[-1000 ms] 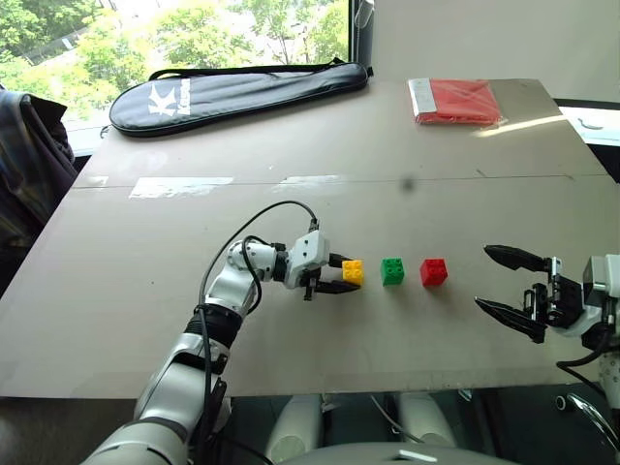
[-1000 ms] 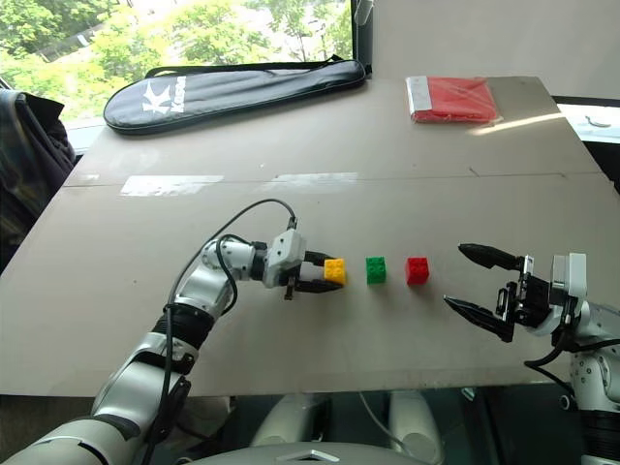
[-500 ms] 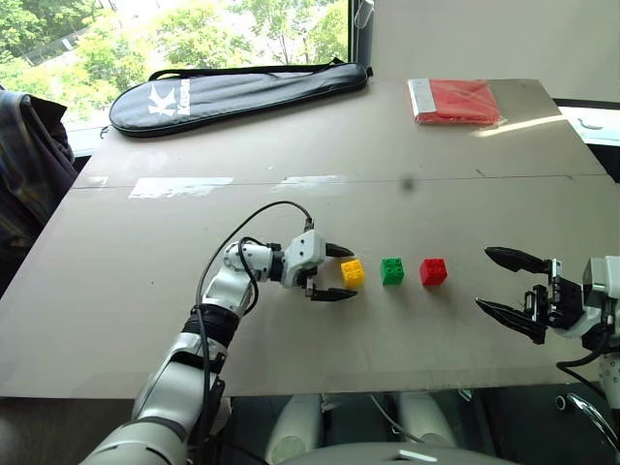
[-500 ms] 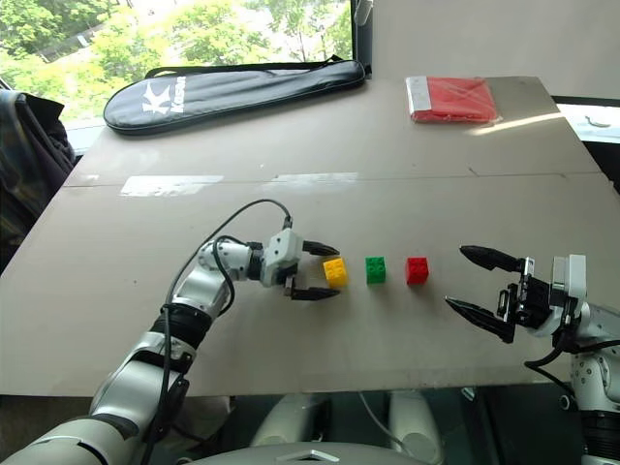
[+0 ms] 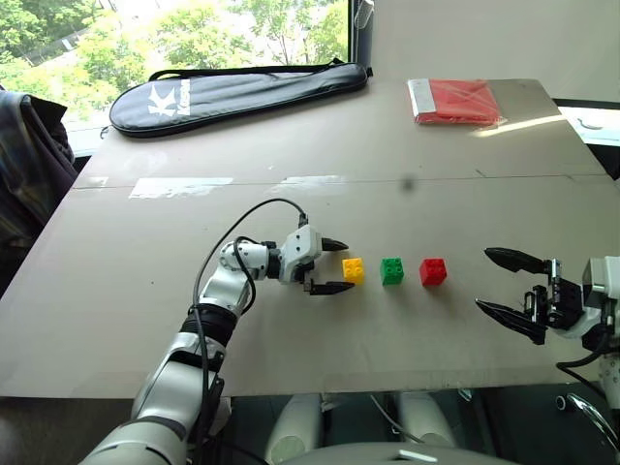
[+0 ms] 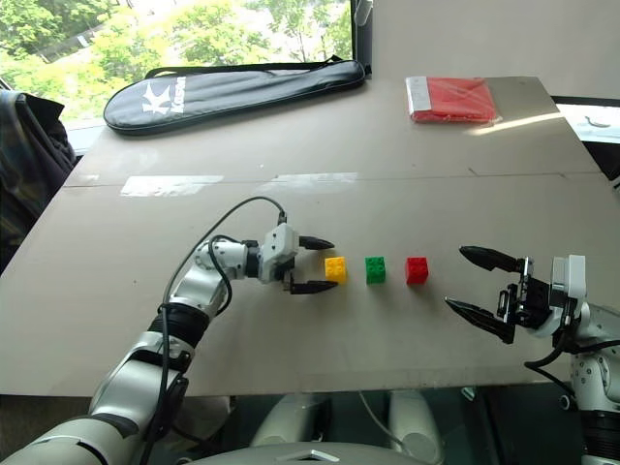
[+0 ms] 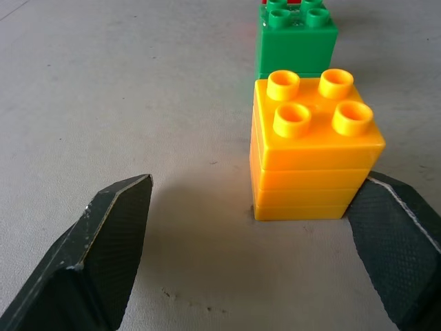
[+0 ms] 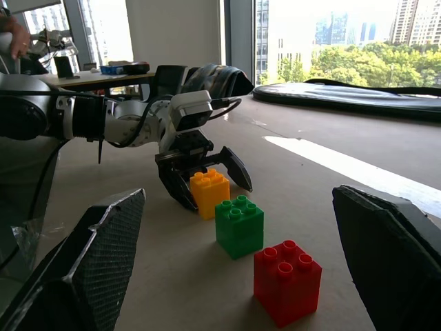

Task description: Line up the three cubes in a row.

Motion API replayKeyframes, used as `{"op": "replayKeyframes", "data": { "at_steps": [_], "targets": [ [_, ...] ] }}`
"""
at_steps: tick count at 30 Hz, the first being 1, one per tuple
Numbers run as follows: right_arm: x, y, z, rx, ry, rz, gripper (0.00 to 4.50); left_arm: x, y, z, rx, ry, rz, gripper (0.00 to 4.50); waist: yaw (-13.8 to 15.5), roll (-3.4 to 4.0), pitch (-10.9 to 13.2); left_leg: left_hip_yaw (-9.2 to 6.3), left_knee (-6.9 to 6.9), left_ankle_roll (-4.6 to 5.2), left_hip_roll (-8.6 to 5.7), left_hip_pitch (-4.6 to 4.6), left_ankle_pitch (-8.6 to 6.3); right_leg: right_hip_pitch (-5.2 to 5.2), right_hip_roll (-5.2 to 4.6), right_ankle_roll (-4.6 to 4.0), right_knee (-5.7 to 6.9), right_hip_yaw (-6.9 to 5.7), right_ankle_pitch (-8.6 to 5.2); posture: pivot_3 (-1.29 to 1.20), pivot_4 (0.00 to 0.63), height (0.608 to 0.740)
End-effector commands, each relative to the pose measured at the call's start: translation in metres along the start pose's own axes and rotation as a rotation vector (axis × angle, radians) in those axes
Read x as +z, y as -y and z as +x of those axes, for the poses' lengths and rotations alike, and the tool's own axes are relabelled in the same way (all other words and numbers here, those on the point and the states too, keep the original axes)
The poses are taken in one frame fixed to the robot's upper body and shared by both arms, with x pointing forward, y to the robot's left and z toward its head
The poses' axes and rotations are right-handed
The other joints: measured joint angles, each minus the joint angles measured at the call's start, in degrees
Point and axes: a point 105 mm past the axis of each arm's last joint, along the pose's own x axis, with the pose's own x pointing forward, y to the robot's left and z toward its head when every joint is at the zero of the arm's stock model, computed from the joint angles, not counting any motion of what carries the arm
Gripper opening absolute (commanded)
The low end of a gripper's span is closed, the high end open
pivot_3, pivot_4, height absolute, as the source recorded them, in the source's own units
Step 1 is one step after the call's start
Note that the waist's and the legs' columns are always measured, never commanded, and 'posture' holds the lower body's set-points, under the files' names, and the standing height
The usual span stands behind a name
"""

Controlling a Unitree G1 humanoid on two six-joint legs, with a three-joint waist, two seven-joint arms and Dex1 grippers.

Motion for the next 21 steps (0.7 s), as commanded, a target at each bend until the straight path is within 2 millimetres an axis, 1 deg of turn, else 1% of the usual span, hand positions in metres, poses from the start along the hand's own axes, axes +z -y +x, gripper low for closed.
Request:
{"op": "replayKeyframes", "data": {
  "at_steps": [1,4,8,12,14,17,21],
  "targets": [
    [0.007,0.0,-0.001,0.011,0.004,-0.036,4.5,-0.006,0.007,-0.008,-0.012,-0.01,-0.019,4.38,-0.03,0.0,0.0,0.01,0.0,0.0,0.01,0.01,0.0,0.0,0.0,0.0,0.0,0.01,0.0,0.0,0.15,0.74],
    [0.007,-0.001,-0.001,0.012,-0.001,-0.032,4.5,0.002,0.017,-0.012,-0.052,0.029,-0.021,4.38,-0.24,0.01,0.0,0.02,-0.01,0.0,0.03,0.01,0.0,-0.01,0.01,0.0,0.0,0.04,0.0,0.0,0.15,0.74],
    [0.005,-0.001,-0.004,0.003,-0.007,-0.023,4.5,0.013,0.024,-0.023,-0.042,0.07,-0.016,4.38,0.05,0.01,0.0,0.01,-0.01,0.0,0.06,-0.01,0.0,-0.02,0.0,-0.01,-0.02,0.04,0.0,0.0,0.15,0.74],
    [-0.002,-0.001,-0.016,-0.039,-0.028,-0.002,4.5,0.026,0.035,-0.044,0.023,0.115,-0.055,4.38,0.1,0.0,0.01,0.01,-0.02,0.0,0.08,-0.03,0.0,-0.02,-0.03,-0.01,-0.03,0.04,-0.01,0.0,0.15,0.74],
    [-0.007,-0.002,-0.023,-0.062,-0.044,0.006,4.5,0.024,0.042,-0.052,0.072,0.086,-0.091,4.38,0.08,0.03,0.01,0.02,-0.06,0.01,0.12,-0.01,-0.01,-0.02,-0.07,-0.02,-0.08,0.06,-0.01,0.0,0.15,0.74],
    [-0.022,0.0,-0.036,-0.131,-0.106,0.032,4.5,0.01,0.054,-0.062,0.176,-0.014,-0.123,4.38,0.05,0.04,0.01,0.04,-0.06,0.01,0.1,-0.02,-0.01,-0.02,-0.09,-0.02,-0.08,0.06,-0.01,0.0,0.15,0.74],
    [-0.043,0.003,-0.054,-0.214,-0.199,0.048,4.5,0.005,0.072,-0.071,0.303,-0.033,-0.228,4.38,0.1,0.03,0.02,0.09,-0.07,0.02,0.11,0.01,-0.02,-0.02,-0.12,-0.02,-0.1,0.14,-0.01,0.0,0.15,0.74]
  ]
}}
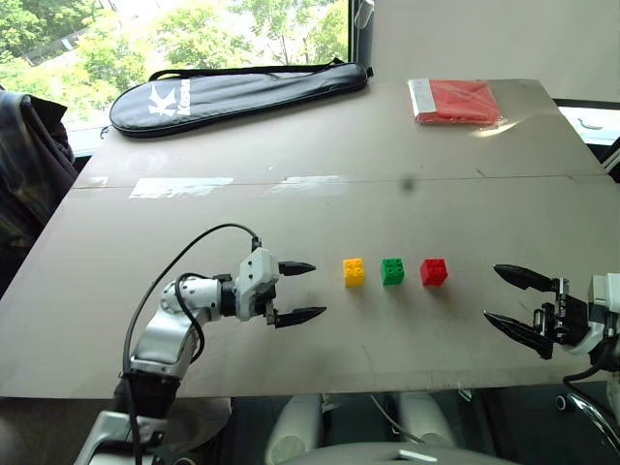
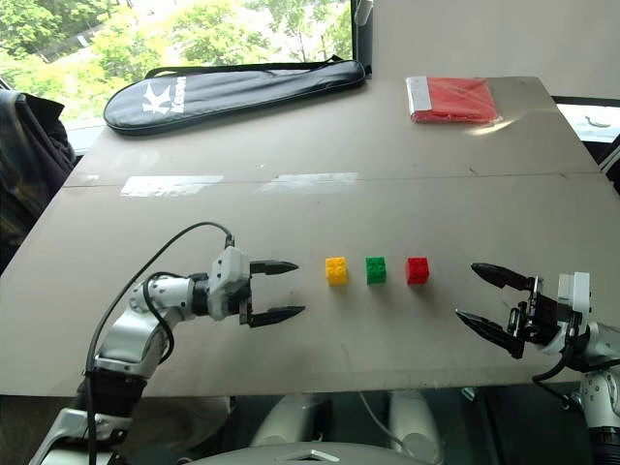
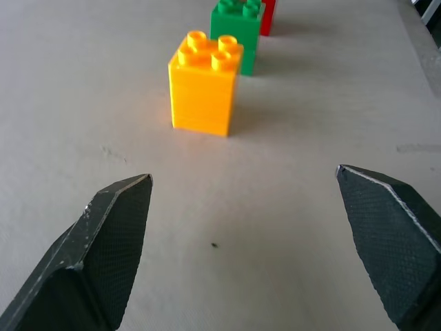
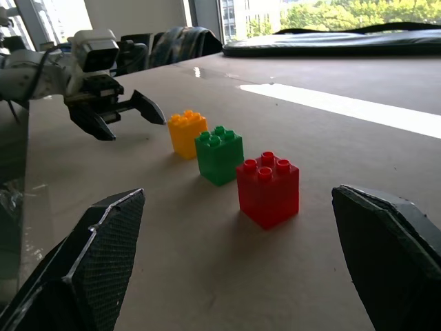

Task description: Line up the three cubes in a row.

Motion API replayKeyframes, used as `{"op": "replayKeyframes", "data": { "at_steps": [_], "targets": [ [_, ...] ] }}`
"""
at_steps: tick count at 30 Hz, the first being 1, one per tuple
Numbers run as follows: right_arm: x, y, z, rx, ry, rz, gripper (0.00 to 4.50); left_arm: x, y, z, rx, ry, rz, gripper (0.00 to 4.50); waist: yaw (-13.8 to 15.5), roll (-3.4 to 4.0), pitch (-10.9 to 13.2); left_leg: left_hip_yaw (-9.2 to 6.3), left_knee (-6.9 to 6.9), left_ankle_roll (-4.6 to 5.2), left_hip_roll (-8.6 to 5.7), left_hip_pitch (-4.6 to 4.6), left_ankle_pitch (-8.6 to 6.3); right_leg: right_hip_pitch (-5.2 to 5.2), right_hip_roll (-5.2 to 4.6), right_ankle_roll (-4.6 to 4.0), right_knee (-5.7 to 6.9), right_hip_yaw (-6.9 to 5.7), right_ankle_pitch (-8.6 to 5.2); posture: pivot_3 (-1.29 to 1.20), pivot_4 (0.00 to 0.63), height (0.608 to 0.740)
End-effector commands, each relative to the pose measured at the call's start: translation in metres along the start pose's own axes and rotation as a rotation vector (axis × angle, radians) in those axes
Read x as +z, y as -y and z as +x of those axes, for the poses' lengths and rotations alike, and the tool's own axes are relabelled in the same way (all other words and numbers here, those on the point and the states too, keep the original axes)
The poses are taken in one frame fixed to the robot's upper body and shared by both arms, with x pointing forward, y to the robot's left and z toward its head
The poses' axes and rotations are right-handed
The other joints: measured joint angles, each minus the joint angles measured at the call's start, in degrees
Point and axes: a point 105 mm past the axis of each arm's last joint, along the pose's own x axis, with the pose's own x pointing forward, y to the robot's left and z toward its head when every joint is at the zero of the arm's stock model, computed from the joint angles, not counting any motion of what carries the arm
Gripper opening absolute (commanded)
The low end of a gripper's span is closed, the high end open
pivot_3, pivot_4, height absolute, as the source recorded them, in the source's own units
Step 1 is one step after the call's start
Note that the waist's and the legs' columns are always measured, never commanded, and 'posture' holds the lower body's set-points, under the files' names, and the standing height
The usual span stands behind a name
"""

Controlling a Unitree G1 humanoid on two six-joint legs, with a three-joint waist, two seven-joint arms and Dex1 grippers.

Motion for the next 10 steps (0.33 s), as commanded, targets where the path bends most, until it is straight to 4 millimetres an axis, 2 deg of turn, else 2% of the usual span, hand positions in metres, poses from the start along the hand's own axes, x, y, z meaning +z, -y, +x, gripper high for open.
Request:
{"op": "replayKeyframes", "data": {
  "at_steps": [1,6,10],
  "targets": [
    [-0.01,0.009,-0.013,-0.075,-0.072,-0.041,4.5,0.009,0.003,-0.01,0.121,0.009,-0.02,4.38,0.1,-0.01,0.0,0.0,0.0,0.0,0.0,-0.01,0.0,0.0,0.01,0.0,-0.01,0.0,0.0,0.0,0.15,0.74],
    [-0.03,0.018,-0.022,-0.163,-0.181,-0.053,4.5,-0.006,0.015,-0.012,0.19,-0.033,-0.044,4.38,0.18,0.04,-0.02,0.01,0.0,-0.01,-0.01,0.01,0.0,0.02,0.01,-0.01,0.0,-0.02,-0.01,0.0,0.15,0.74],
    [-0.029,0.019,-0.02,-0.166,-0.139,-0.049,4.5,-0.016,0.021,-0.012,0.209,-0.038,-0.058,4.38,0.03,0.06,-0.07,0.11,0.01,-0.01,0.0,0.09,0.0,0.05,0.03,-0.01,0.0,0.07,0.0,0.0,0.15,0.74]
  ]
}}
